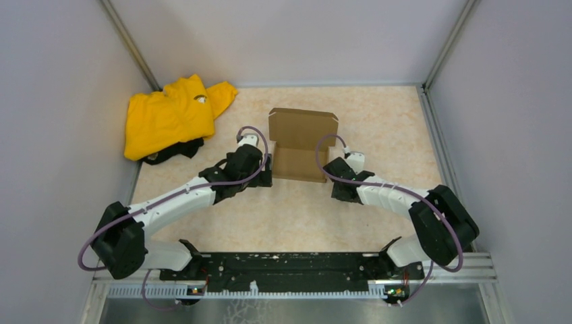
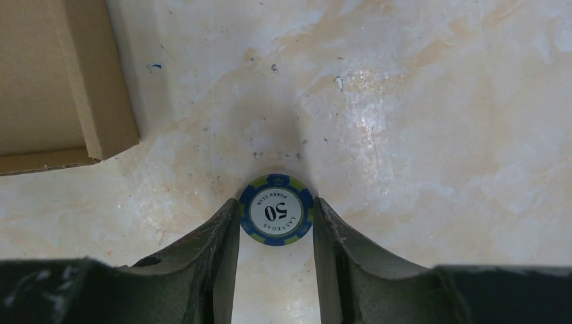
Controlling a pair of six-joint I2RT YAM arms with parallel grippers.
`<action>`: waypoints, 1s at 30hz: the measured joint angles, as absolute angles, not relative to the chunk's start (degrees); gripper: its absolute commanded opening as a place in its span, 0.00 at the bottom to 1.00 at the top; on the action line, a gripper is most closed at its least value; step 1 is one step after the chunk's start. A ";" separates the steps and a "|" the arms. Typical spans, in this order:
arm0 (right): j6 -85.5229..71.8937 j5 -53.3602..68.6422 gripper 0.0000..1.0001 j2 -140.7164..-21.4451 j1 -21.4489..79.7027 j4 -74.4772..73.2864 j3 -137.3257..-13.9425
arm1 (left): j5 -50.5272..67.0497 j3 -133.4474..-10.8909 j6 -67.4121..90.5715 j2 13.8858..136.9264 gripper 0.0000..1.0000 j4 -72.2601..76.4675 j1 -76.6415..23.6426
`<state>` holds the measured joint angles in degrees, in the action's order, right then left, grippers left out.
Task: Fold the paper box
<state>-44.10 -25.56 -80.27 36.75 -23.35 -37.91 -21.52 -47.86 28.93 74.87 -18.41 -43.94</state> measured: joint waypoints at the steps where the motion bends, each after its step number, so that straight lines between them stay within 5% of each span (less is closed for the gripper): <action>1: -43.92 -25.56 0.19 -80.42 36.75 -23.31 -38.04 | -21.61 -47.86 28.91 74.96 0.99 -18.41 -43.92; 23: -41.19 -25.58 0.19 -78.63 36.97 -31.40 -41.76 | -22.00 -47.86 28.86 75.68 0.99 -18.02 -43.62; 30: -40.60 -25.12 0.42 -78.63 37.01 -32.40 -41.78 | -22.02 -47.86 28.80 75.96 0.99 -18.04 -43.62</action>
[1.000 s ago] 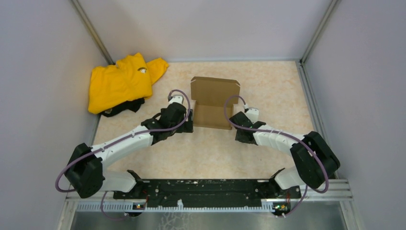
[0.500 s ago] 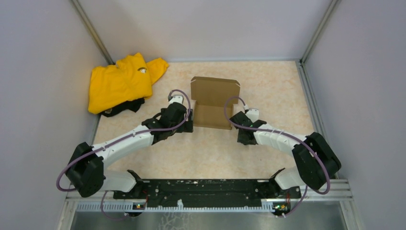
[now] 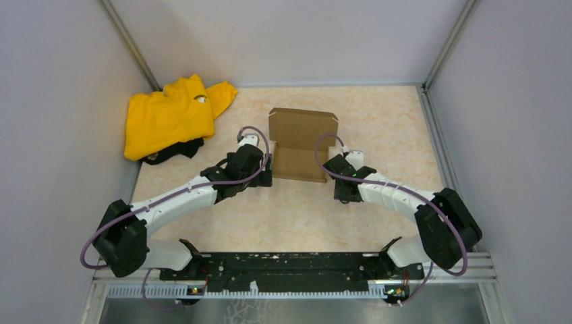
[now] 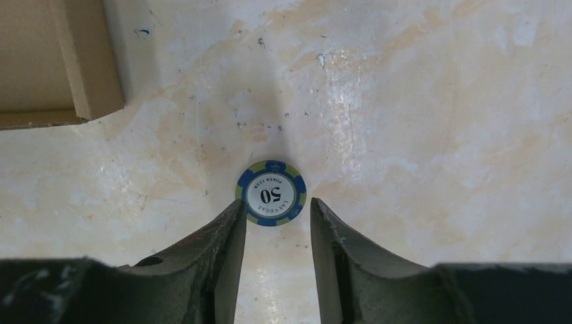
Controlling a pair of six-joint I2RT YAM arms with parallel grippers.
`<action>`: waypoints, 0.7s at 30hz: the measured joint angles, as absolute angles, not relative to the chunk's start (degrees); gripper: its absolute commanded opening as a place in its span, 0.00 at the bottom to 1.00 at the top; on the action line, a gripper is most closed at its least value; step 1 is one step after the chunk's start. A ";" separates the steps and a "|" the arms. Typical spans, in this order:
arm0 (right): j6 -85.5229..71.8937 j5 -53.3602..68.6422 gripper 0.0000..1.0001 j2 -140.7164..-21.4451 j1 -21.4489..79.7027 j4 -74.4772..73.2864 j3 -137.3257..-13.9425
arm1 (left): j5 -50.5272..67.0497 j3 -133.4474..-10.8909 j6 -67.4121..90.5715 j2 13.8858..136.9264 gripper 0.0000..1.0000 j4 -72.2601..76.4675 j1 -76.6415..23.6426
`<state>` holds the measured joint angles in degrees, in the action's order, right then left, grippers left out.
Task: Fold the paper box
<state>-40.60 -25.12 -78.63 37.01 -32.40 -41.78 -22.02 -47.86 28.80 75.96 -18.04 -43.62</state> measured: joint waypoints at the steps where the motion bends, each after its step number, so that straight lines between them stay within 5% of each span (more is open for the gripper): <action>1: -40.49 -24.91 0.42 -78.61 37.01 -32.40 -41.76 | -22.02 -47.86 28.77 75.99 0.99 -18.02 -43.62; 10: -39.48 -21.43 0.59 -73.89 37.01 -28.99 -37.45 | -22.06 -47.86 28.71 76.01 0.99 -18.04 -43.62; 21: -38.50 -20.80 0.57 -74.94 37.01 -25.93 -35.97 | -22.46 -45.21 30.15 72.12 0.99 -17.02 -43.62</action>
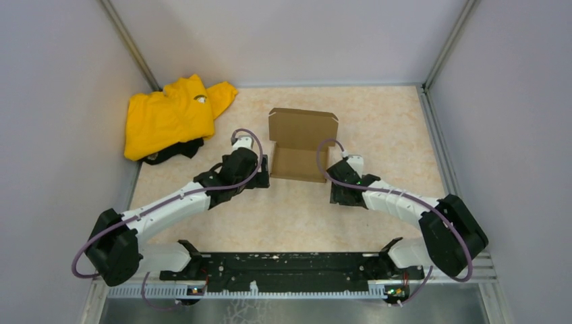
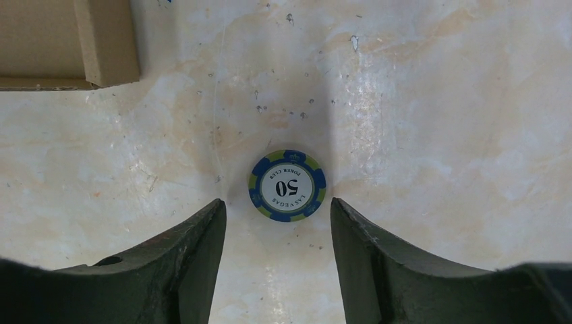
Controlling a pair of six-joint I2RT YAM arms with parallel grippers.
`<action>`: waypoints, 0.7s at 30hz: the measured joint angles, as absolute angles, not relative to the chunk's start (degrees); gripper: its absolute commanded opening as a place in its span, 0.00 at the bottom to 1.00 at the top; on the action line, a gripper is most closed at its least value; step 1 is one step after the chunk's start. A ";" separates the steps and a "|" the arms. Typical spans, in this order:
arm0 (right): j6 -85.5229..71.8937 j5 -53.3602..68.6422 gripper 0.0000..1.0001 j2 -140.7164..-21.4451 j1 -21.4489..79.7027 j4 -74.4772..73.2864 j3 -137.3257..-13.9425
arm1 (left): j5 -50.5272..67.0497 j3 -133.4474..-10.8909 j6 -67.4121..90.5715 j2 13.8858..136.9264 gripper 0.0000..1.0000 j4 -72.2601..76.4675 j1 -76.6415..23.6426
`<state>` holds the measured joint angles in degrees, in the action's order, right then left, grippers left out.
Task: Fold the paper box
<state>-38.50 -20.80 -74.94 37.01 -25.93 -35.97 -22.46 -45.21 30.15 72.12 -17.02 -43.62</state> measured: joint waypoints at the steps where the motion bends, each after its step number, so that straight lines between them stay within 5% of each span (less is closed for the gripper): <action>1: -38.48 -20.80 0.56 -75.18 37.01 -25.71 -35.97 | -22.52 -44.77 30.33 71.42 0.99 -16.91 -43.59; 21: -38.04 -21.32 0.40 -77.69 37.01 -22.31 -35.99 | -22.92 -43.55 31.48 68.99 0.99 -16.64 -43.33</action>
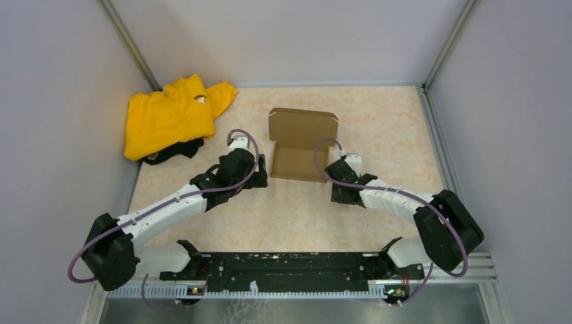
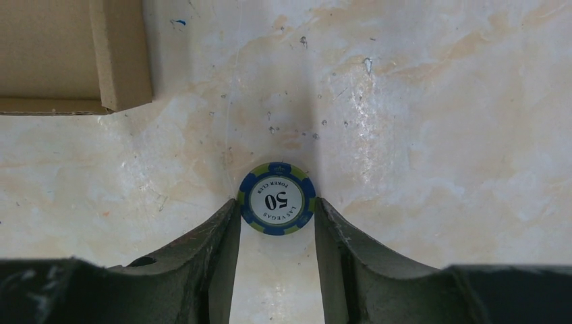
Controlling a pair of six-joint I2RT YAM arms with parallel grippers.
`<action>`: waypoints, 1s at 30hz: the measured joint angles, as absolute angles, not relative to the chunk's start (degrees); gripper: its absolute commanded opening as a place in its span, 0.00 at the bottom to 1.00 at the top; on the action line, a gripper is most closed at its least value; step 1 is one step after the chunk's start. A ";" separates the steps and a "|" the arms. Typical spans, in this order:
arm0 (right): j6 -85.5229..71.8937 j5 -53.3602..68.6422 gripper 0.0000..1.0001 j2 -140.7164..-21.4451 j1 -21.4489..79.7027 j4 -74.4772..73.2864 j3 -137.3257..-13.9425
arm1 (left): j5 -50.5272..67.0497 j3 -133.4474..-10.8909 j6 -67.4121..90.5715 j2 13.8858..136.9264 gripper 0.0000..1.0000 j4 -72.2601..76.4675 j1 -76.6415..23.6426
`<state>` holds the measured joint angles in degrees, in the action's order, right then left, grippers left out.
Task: Fold the paper box
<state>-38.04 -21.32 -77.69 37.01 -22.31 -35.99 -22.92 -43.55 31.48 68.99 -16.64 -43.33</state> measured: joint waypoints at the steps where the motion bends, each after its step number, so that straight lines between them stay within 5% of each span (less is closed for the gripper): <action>1: -38.06 -21.37 0.38 -77.76 37.01 -22.13 -35.99 | -22.92 -43.55 31.48 68.99 0.99 -16.64 -43.33; 28: -36.99 -21.78 0.28 -78.02 37.01 -23.79 -36.84 | -22.94 -43.55 31.46 70.08 0.99 -16.64 -43.33; 30: -36.99 -21.78 0.34 -78.02 37.01 -23.86 -36.86 | -22.94 -43.55 31.46 70.11 0.99 -16.64 -43.33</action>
